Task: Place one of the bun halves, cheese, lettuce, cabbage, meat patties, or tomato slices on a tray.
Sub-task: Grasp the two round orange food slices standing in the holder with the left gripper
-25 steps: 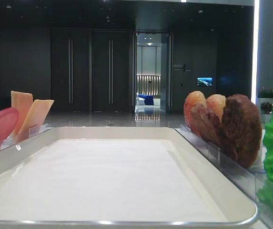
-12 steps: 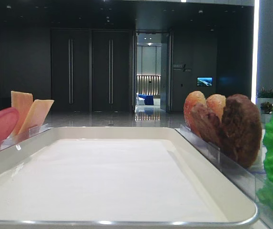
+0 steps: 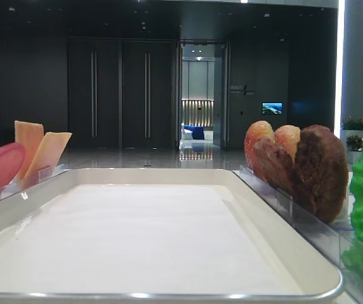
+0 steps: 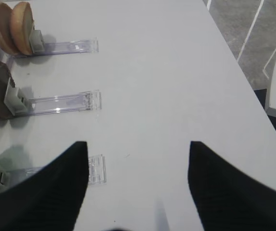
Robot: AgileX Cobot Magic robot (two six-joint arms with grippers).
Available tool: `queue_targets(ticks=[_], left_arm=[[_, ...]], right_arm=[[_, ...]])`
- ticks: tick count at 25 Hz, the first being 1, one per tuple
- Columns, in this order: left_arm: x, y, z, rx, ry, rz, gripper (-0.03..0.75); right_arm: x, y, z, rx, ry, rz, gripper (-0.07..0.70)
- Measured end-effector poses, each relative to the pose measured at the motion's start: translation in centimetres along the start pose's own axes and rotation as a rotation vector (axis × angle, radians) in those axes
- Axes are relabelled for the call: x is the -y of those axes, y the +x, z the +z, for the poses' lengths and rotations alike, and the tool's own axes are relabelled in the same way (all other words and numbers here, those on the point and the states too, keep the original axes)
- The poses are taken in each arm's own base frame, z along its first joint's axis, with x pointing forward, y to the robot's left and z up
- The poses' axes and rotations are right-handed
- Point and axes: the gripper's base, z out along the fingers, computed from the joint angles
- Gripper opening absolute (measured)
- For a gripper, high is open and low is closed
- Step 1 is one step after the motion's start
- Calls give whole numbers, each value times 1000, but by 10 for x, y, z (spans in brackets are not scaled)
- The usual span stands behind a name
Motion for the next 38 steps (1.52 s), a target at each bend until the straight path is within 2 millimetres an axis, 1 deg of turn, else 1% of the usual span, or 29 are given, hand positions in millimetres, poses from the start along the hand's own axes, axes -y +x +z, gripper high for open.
queue_targets(ticks=[6, 9, 11, 13, 15, 16, 18, 20, 22, 25, 28, 33, 35, 38], left_arm=[[1, 0, 0, 0, 10, -5, 0], [1, 0, 0, 0, 10, -5, 31], [1, 0, 0, 0, 10, -5, 108], [1, 0, 0, 0, 10, -5, 235], [1, -1, -1, 5, 10, -5, 400], [1, -2, -2, 18, 9, -6, 455], [2, -7, -4, 59, 23, -18, 526], [2, -9, -6, 75, 29, -56, 545], [2, -8, -5, 52, 21, -85, 552], [-1, -6, 1, -46, -10, -114, 556], [-4, -9, 11, -176, -53, -183, 557], [-6, -23, 44, -432, -88, -196, 559], [-7, -34, 58, -513, -100, -186, 568], [-8, -56, 83, -617, -106, -168, 589]], right_arm=[[0, 0, 0, 0, 0, 0, 429], [0, 0, 0, 0, 0, 0, 429], [0, 0, 0, 0, 0, 0, 429], [0, 0, 0, 0, 0, 0, 429], [0, 0, 0, 0, 0, 0, 429], [0, 0, 0, 0, 0, 0, 429], [0, 0, 0, 0, 0, 0, 429], [0, 0, 0, 0, 0, 0, 429], [0, 0, 0, 0, 0, 0, 429], [0, 0, 0, 0, 0, 0, 429], [0, 0, 0, 0, 0, 0, 429], [0, 0, 0, 0, 0, 0, 429], [0, 0, 0, 0, 0, 0, 429], [0, 0, 0, 0, 0, 0, 429]])
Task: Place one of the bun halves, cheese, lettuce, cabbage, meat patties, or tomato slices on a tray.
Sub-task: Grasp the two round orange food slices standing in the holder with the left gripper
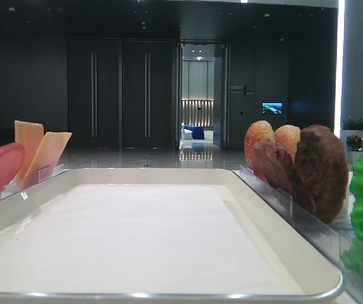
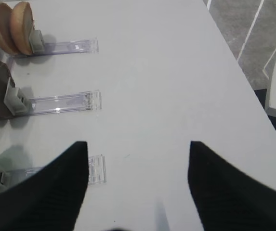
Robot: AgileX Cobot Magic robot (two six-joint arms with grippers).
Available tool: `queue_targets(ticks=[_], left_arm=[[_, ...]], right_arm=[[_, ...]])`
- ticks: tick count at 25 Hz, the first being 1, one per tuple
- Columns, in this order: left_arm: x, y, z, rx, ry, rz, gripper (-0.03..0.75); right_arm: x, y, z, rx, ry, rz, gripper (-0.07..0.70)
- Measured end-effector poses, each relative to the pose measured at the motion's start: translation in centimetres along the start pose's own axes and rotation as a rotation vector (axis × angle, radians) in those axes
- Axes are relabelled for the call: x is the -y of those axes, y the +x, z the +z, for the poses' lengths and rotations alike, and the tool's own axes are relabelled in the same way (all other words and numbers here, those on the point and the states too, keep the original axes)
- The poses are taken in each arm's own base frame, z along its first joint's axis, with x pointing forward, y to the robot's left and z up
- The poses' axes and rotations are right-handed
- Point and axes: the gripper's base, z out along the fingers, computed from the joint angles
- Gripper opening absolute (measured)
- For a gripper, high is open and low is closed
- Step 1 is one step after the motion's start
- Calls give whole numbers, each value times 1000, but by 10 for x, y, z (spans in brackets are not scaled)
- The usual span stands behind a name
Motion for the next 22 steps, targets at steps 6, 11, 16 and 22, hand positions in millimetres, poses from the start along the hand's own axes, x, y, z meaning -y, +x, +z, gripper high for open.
queue_targets(ticks=[6, 11, 16, 22], left_arm=[[14, -61, 7, -103, 31, 23, 597], [24, -84, 21, -176, 69, 7, 597], [32, -89, 25, -169, 143, -49, 596], [51, -87, 22, -165, 172, -63, 565]], right_arm=[[0, 0, 0, 0, 0, 0, 429], [0, 0, 0, 0, 0, 0, 429], [0, 0, 0, 0, 0, 0, 429], [0, 0, 0, 0, 0, 0, 429]])
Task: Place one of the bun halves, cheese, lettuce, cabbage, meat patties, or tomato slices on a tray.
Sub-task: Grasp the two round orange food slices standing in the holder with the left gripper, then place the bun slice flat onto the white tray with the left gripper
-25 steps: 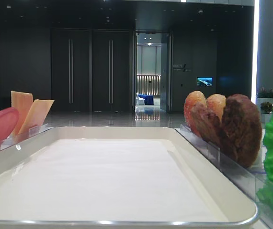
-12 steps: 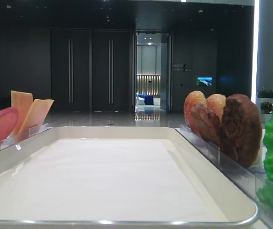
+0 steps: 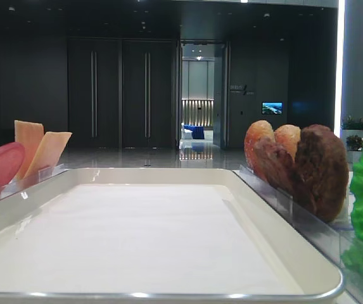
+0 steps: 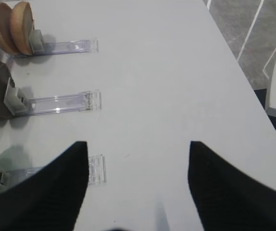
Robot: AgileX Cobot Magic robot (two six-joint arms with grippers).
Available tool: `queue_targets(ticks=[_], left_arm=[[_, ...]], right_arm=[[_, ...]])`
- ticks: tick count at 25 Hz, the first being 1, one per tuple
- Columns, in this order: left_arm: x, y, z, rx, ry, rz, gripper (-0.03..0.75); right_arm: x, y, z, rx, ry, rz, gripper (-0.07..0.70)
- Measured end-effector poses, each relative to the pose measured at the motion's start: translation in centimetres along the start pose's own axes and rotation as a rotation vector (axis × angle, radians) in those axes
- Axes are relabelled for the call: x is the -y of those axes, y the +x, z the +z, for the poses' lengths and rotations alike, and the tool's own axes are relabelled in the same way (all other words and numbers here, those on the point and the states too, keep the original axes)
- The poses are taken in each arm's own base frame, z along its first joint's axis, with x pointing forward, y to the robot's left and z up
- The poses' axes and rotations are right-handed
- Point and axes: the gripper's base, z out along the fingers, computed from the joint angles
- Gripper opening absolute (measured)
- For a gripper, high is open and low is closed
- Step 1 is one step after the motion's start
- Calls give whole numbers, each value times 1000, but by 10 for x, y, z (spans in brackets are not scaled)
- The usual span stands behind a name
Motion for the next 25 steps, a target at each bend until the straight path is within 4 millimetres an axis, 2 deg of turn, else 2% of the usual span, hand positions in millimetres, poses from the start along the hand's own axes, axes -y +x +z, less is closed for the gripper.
queue_targets(ticks=[4, 8, 14, 17, 25], left_arm=[[28, 10, 4, 20, -24, 36, 560], [56, 19, 16, -23, -41, 59, 560], [100, 18, 29, -44, -51, 89, 560], [109, 17, 40, -67, -72, 84, 560], [115, 16, 69, -143, -134, 81, 560]], right_arm=[[0, 0, 0, 0, 0, 0, 429], [0, 0, 0, 0, 0, 0, 429], [0, 0, 0, 0, 0, 0, 429], [0, 0, 0, 0, 0, 0, 429], [0, 0, 0, 0, 0, 0, 429]])
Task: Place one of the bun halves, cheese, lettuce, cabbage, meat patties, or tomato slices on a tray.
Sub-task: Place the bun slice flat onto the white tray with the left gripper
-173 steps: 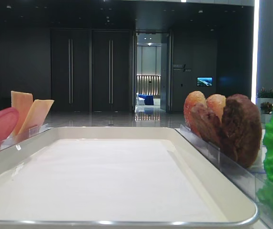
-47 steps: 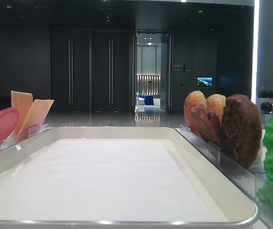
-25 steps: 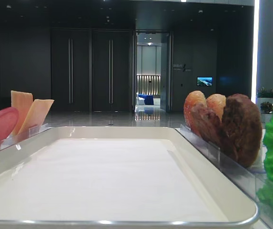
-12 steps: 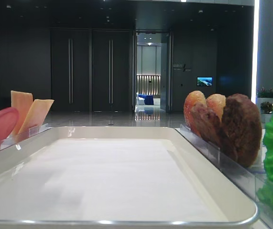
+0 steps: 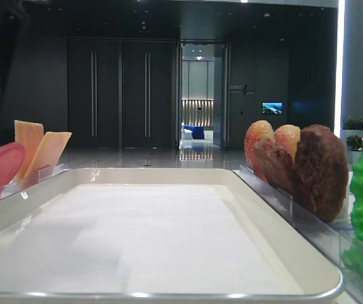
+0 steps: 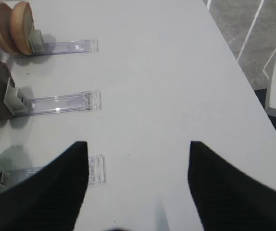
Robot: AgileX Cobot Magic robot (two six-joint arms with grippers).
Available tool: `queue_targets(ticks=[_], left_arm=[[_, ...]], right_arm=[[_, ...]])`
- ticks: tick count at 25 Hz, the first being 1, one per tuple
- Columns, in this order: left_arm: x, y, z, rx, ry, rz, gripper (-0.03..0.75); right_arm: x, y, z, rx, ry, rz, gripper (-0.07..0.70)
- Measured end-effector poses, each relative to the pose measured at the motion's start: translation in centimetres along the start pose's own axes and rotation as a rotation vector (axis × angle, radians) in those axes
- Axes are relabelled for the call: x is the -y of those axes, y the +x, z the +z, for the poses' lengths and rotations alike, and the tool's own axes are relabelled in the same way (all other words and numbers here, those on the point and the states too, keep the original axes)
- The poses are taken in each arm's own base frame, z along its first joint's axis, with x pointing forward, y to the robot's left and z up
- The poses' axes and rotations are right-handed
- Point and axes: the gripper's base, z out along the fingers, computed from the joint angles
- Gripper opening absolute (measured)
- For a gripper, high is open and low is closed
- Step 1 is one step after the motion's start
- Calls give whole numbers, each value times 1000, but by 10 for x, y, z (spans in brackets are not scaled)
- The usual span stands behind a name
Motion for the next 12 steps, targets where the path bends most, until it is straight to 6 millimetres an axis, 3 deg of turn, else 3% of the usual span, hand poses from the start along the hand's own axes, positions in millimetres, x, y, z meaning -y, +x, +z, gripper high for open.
queue_targets(ticks=[7, 12], left_arm=[[8, -1, 30, -92, -38, 19, 560], [1, 9, 51, -151, -86, 28, 558]], right_arm=[[0, 0, 0, 0, 0, 0, 429], [0, 0, 0, 0, 0, 0, 429]])
